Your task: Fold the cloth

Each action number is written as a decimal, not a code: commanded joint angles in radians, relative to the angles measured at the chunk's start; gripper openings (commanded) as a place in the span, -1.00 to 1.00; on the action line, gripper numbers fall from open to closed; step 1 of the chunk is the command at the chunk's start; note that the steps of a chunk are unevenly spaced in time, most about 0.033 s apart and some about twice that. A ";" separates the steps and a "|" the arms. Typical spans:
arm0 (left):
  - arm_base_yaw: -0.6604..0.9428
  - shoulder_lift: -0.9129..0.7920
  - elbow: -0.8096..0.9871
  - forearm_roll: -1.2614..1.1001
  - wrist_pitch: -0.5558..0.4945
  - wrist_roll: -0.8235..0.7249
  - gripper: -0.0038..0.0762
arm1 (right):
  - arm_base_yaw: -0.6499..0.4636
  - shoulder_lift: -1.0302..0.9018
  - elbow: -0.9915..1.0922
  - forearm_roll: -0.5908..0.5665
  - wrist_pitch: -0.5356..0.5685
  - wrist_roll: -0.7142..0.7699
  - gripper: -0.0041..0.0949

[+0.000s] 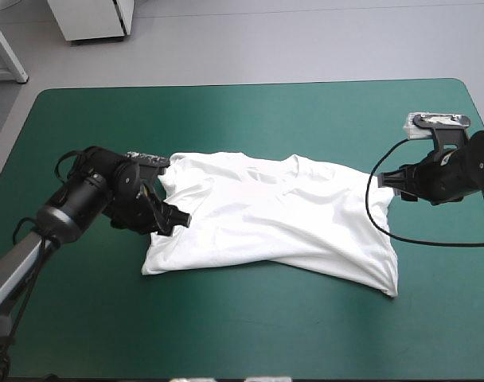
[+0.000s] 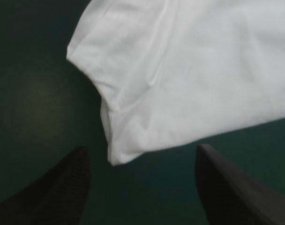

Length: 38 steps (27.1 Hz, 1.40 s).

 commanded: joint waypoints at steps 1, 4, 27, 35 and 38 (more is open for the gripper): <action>-0.004 -0.070 0.050 -0.014 -0.022 -0.067 0.28 | -0.005 -0.028 -0.032 -0.004 0.003 -0.010 0.01; -0.004 -0.070 0.114 -0.002 -0.073 -0.094 0.28 | -0.005 -0.028 -0.032 -0.002 0.003 -0.008 0.01; 0.084 0.049 0.370 -0.011 -0.345 -0.115 0.14 | -0.005 -0.028 -0.032 0.003 0.003 -0.008 0.01; 0.084 0.079 0.370 -0.011 -0.380 -0.117 -0.92 | -0.005 -0.030 -0.002 0.019 0.003 0.000 0.01; 0.084 0.079 0.370 -0.009 -0.380 -0.112 -0.93 | -0.005 -0.032 0.092 0.041 0.001 0.004 0.01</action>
